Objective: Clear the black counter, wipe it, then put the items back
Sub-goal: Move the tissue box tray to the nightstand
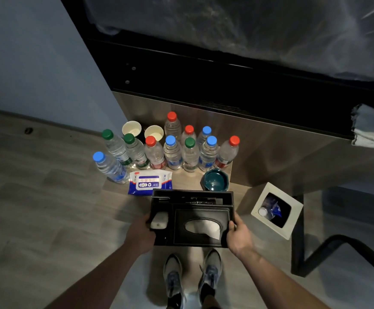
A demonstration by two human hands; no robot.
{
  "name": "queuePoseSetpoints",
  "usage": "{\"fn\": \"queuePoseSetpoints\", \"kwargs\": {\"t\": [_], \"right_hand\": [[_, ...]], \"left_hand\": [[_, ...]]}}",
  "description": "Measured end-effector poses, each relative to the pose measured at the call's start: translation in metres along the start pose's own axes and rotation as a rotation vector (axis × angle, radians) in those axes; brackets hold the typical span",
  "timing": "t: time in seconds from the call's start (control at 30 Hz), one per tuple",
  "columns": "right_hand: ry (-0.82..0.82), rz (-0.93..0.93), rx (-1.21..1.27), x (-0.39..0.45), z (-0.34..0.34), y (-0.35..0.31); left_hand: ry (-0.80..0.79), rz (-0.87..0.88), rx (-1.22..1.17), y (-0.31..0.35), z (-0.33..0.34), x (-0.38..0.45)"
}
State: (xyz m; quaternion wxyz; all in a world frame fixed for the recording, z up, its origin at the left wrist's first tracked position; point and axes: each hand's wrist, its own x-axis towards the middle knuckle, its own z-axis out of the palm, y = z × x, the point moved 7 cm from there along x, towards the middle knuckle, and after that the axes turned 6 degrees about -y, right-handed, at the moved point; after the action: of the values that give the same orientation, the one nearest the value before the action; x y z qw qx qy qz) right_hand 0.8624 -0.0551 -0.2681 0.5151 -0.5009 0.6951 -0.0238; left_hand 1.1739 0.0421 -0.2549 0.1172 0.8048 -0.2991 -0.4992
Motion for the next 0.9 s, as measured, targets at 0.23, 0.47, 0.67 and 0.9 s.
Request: {"fn": "queuePoseSetpoints", "kwargs": {"t": [0.23,0.47,0.67,0.9], "right_hand": [[-0.086,-0.022,-0.027,-0.025,-0.002,-0.010],[-0.137,0.037,0.073,-0.085,-0.018,-0.027],[-0.110,-0.113,0.077,-0.160,-0.069,-0.053],[0.099,-0.280,-0.054,-0.169,-0.192,-0.072]], "left_hand": [[-0.036,-0.014,-0.055,-0.005,-0.004,-0.022],[-0.039,0.050,-0.116,0.016,-0.015,-0.092],[0.080,0.125,-0.099,0.061,-0.042,-0.156],[-0.082,0.412,0.184,0.165,-0.044,-0.188]]}}
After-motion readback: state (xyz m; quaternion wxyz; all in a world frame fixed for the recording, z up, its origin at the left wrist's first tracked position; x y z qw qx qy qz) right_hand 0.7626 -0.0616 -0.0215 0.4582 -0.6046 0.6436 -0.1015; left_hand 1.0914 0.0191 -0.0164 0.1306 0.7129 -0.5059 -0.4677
